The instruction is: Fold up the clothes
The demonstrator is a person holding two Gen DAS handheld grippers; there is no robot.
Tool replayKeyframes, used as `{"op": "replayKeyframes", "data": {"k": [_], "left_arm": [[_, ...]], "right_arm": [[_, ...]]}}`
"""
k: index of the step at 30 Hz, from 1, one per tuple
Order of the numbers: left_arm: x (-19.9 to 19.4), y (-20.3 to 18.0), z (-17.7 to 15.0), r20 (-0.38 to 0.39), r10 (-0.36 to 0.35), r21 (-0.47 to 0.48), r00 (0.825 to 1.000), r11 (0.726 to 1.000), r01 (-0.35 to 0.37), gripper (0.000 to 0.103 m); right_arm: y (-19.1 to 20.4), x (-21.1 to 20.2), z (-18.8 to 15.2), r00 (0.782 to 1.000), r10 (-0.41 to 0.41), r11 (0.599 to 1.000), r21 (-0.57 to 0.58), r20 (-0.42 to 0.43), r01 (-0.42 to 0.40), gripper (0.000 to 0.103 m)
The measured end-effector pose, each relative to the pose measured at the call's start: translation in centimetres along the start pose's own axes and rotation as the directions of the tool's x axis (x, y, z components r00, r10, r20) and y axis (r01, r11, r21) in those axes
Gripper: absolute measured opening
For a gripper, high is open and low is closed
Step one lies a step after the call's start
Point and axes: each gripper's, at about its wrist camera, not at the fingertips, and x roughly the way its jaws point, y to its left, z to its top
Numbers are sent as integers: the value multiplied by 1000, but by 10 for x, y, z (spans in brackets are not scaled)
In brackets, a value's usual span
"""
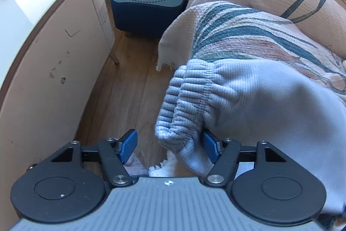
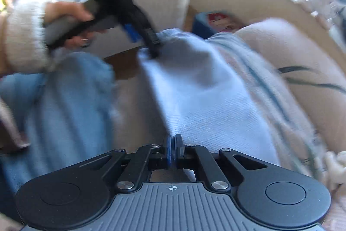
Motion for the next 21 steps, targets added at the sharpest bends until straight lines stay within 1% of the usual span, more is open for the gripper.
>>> {"op": "replayKeyframes", "data": {"k": [2,4,5,7,9,10,11,12,13,15,17,21], "left_arm": [[2,2,1,-1,12,-3,1000,1000,-12,67],[2,4,0,2,9,-7,1000,1000,-9,67],[1,4,0,3,10,-8,1000,1000,-10,68],[1,5,-1,5,15,-9,1000,1000,-15,70],[2,5,-2,2,27,-12,1000,1000,-27,75],[4,5,-1,-3,32,-15,999,999,-32,75],[4,4,-1,-5,35,-17,999,999,-35,75],[5,3,-1,-5,37,-18,999,999,-37,75],[4,3,-2,-4,37,-19,999,999,-38,75],[1,3,-2,1,39,-21,999,999,-39,74],[-2,3,-3,6,40,-23,999,999,-40,74],[-7,4,-4,15,43,-29,999,999,-43,73]], "right_arm": [[0,11,-1,996,83,996,25,-32,-82,1],[7,32,-4,994,88,996,33,-62,-86,1],[12,42,-6,997,44,999,17,-66,-43,1],[12,50,-8,998,-32,999,37,-45,34,1],[10,43,-11,998,-53,997,46,-15,54,2],[13,37,-12,997,-83,996,30,3,83,7],[16,32,-15,993,-112,994,6,18,112,8],[18,30,-16,991,-131,991,-18,24,132,14],[17,31,-16,990,-141,989,-34,33,142,17],[21,35,-16,986,-157,986,-47,50,159,18],[20,48,-9,982,-179,981,-61,56,183,18],[29,68,-5,982,-185,974,-129,37,189,18]]}}
